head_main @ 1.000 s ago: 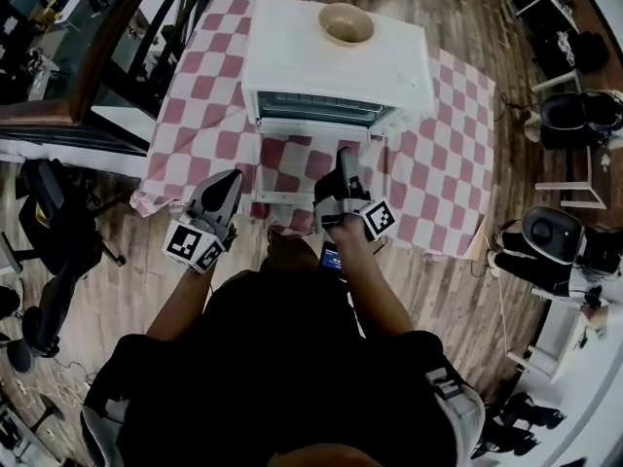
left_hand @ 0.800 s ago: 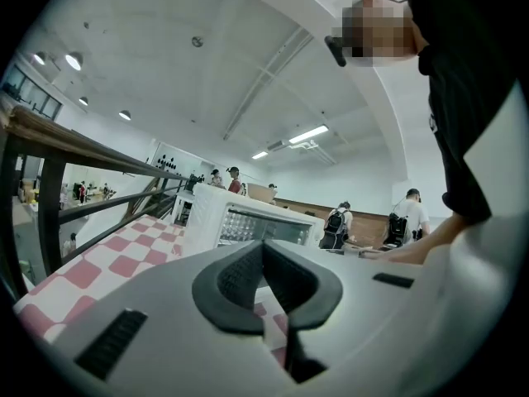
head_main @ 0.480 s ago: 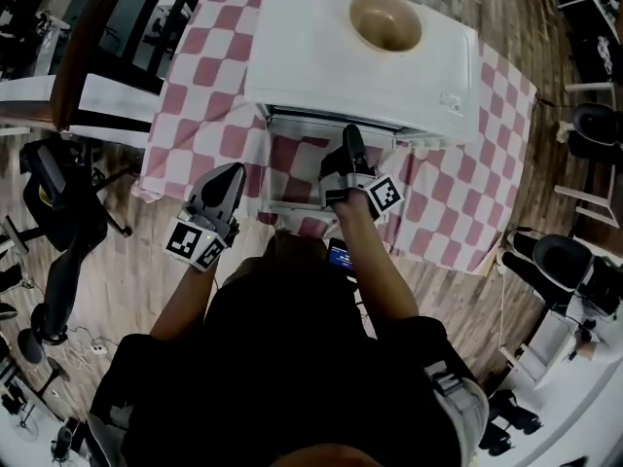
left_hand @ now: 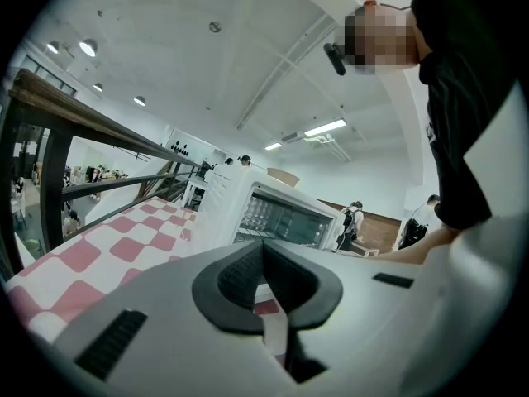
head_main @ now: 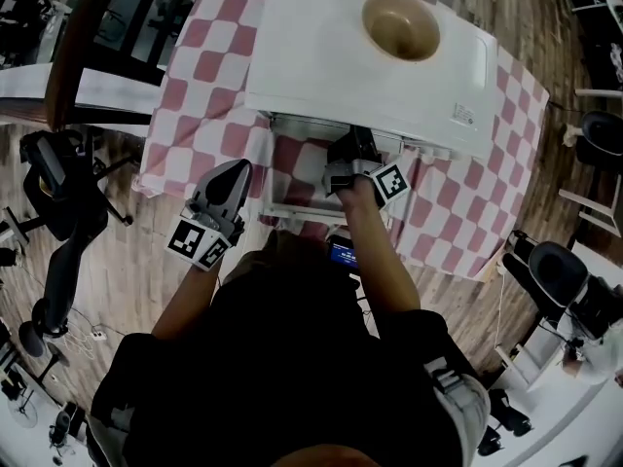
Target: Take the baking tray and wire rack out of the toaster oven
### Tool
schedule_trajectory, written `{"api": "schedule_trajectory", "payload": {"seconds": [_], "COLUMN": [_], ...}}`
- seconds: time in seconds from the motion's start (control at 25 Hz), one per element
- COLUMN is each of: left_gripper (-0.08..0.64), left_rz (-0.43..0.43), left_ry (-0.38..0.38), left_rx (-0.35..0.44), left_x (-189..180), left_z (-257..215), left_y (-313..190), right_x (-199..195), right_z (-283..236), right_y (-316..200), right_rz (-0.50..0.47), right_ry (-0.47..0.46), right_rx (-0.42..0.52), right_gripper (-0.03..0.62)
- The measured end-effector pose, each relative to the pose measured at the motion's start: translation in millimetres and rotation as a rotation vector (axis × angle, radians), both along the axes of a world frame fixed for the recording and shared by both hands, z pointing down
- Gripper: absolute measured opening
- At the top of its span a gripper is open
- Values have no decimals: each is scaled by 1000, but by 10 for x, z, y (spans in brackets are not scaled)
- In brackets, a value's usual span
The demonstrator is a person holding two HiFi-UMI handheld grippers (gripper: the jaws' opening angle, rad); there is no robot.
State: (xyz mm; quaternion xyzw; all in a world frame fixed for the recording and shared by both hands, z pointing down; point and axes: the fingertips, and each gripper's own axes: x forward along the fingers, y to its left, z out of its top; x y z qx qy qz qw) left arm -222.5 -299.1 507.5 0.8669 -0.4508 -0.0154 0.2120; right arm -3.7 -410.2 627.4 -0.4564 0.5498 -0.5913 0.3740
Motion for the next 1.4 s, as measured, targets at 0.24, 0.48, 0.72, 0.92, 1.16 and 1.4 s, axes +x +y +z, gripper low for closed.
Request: {"api": "schedule_trajectory", "payload": {"seconds": [0.24, 0.48, 0.72, 0.92, 1.16, 1.4], "left_gripper": [-9, -9, -9, -9, -9, -9], "left_rz": [-6, -29, -29, -26, -18, -11], "left_ry": [-6, -1, 9, 22, 30, 33], "left_rx": [-23, -40, -34, -34, -17, 6], "left_x": [-9, -83, -83, -84, -113, -148], "left_z": [46, 82, 52, 43, -48, -151], "left_y": [35, 17, 38, 145, 361, 681], "right_x": [32, 43, 20, 14, -6, -31], "right_z": [96, 133, 100, 107, 105, 36], "right_y": [-175, -279, -201, 66, 534, 1011], "right_rz": [15, 20, 21, 14, 16, 24], "right_ry": [-20, -26, -57, -57, -61, -77], "right_rx": [-29, -36, -37, -53, -78, -83], "right_gripper": [95, 91, 69, 67, 66, 66]}}
